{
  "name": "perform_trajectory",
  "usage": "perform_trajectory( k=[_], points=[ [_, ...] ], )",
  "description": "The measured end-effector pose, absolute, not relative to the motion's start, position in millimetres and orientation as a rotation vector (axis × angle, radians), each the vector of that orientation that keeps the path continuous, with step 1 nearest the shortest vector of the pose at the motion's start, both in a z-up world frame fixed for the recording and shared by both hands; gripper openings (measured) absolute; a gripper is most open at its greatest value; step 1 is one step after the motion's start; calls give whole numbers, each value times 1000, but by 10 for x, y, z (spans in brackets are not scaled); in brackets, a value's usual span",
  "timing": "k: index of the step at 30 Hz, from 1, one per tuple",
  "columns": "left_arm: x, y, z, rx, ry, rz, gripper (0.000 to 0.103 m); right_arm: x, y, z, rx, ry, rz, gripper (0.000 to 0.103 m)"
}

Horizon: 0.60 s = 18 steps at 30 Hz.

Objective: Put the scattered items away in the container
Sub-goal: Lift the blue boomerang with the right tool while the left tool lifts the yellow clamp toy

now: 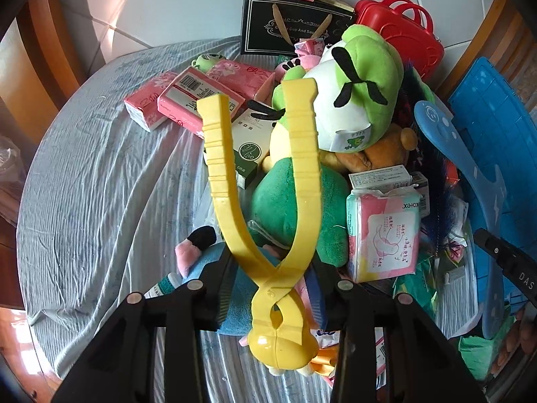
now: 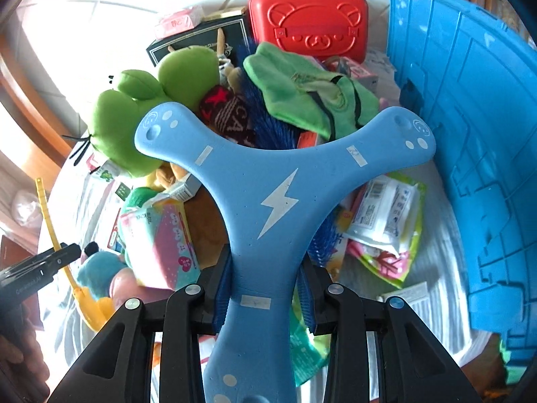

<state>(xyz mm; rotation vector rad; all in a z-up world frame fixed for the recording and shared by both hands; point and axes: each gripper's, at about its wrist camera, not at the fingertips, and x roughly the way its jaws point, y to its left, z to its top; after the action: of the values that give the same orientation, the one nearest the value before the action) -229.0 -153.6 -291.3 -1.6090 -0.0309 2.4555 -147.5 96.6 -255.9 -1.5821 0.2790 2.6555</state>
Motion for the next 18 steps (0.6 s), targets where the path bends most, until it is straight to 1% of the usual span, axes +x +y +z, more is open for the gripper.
perform_trajectory(
  k=[11, 15, 18],
  points=[
    [-2122, -1478, -2395, -1543, -20, 2478, 36, -1307, 1068, -1950, -1506, 288, 2735, 34],
    [-2084, -1481, -2179, -1497, -14, 2499, 25, -1215, 1076, -1748, -1466, 303, 2766, 34],
    [-2080, -1500, -2058, -1467, -7, 2516, 25, -1156, 1072, -1631, -1440, 294, 2788, 34]
  ],
)
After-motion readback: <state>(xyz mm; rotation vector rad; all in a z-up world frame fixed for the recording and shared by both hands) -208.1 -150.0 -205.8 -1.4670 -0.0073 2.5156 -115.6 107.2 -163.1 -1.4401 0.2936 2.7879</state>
